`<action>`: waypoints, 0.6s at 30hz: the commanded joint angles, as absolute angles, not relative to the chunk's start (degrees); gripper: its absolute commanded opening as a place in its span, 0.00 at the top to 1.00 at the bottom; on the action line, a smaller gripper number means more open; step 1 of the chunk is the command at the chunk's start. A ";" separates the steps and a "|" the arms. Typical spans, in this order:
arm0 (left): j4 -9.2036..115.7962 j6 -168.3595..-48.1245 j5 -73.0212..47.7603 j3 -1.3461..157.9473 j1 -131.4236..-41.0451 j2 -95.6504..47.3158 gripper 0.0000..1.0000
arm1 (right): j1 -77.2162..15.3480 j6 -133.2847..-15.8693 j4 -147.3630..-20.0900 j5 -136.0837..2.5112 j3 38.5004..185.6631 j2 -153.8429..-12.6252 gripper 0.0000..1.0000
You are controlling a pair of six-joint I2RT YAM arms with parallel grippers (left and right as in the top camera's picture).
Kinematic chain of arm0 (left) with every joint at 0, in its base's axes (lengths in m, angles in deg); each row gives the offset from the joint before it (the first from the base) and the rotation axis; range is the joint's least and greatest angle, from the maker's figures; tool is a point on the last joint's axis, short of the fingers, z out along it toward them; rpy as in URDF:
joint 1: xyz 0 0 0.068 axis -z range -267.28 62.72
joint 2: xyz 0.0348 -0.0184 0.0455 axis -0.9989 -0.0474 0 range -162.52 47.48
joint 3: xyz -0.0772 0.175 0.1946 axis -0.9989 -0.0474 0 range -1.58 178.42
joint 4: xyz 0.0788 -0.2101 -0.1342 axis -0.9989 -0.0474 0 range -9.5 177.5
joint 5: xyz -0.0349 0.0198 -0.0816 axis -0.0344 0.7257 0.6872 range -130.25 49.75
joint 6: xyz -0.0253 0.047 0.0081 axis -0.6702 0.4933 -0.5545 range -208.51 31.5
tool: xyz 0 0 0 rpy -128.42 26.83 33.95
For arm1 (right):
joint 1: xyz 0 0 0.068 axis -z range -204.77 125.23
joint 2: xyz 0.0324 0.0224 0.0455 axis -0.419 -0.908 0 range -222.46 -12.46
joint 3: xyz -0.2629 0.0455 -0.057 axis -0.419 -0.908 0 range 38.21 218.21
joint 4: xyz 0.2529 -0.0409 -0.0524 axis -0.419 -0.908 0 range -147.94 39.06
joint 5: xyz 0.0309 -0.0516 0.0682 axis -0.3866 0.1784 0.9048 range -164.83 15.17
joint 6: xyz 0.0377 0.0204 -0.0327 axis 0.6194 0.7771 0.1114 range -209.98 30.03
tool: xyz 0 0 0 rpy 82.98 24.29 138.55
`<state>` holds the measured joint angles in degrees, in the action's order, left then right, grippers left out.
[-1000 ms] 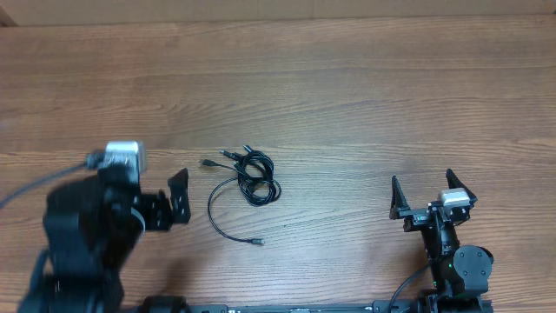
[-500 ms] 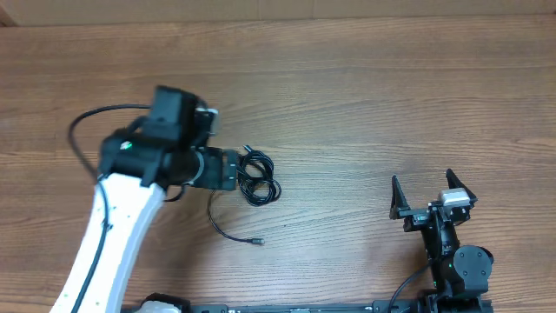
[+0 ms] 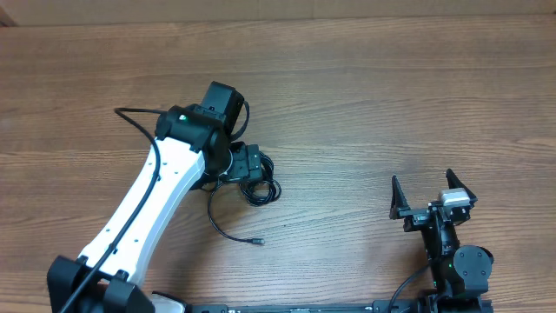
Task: Untangle cables
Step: 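Move the left gripper over the black cable bundle and lower onto it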
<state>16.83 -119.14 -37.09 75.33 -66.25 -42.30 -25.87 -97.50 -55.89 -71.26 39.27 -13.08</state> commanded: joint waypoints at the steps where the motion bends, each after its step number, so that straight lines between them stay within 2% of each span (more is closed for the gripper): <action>1: 16.81 -125.54 -36.37 76.36 -65.07 -43.74 0.00 | -25.55 -97.77 -55.59 -71.76 38.68 -12.63 0.00; 9: 15.80 -132.71 -43.19 75.00 -61.28 -43.94 0.00 | -25.55 -97.77 -55.59 -71.76 38.68 -12.63 0.00; 18: 23.04 -135.90 -43.41 64.97 -60.74 -43.94 0.00 | -25.55 -97.77 -55.59 -71.76 38.68 -12.63 0.00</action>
<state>20.70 -133.19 -41.98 69.30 -61.00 -43.63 -25.87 -97.53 -55.91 -71.26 39.27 -13.08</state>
